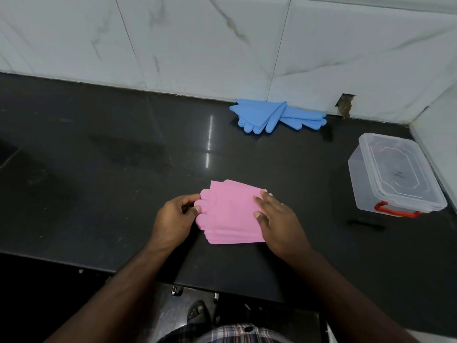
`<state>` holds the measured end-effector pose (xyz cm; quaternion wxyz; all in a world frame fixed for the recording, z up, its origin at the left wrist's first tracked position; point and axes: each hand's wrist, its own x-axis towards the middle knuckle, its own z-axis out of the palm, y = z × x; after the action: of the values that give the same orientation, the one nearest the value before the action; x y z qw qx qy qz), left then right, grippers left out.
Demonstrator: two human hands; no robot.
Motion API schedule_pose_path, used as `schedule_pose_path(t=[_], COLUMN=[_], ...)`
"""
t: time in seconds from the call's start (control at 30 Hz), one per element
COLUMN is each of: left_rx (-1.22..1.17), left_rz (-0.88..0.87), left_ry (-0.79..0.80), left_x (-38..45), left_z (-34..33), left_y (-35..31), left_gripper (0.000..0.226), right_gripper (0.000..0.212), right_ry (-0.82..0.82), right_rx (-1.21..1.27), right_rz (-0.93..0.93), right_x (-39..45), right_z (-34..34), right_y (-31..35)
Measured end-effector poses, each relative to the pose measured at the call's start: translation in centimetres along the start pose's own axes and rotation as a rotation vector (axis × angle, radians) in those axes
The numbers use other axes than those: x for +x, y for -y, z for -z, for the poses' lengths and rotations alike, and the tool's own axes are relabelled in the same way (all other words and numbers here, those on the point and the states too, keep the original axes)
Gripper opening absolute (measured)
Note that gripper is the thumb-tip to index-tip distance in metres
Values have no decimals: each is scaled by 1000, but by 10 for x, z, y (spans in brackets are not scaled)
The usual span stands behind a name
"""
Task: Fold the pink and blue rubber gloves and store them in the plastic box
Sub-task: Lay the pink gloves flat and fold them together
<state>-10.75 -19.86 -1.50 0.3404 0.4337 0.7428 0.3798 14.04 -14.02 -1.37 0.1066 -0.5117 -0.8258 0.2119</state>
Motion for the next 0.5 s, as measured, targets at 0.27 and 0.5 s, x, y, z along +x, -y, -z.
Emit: schedule_pose_path(t=[0.27,0.5], left_rx=[12,34], left_rz=[15,15], left_ry=[6,23], left_x=[-6,-6], left_z=[1,5], left_y=[0,-4], left_gripper=[25,26], right_gripper=[71,61], right_ry=[92,137], right_rx=[-225,-96], right_rz=[41,8], right_x=[-2,-1], right_z=[-9,-4], right_y=[4,9])
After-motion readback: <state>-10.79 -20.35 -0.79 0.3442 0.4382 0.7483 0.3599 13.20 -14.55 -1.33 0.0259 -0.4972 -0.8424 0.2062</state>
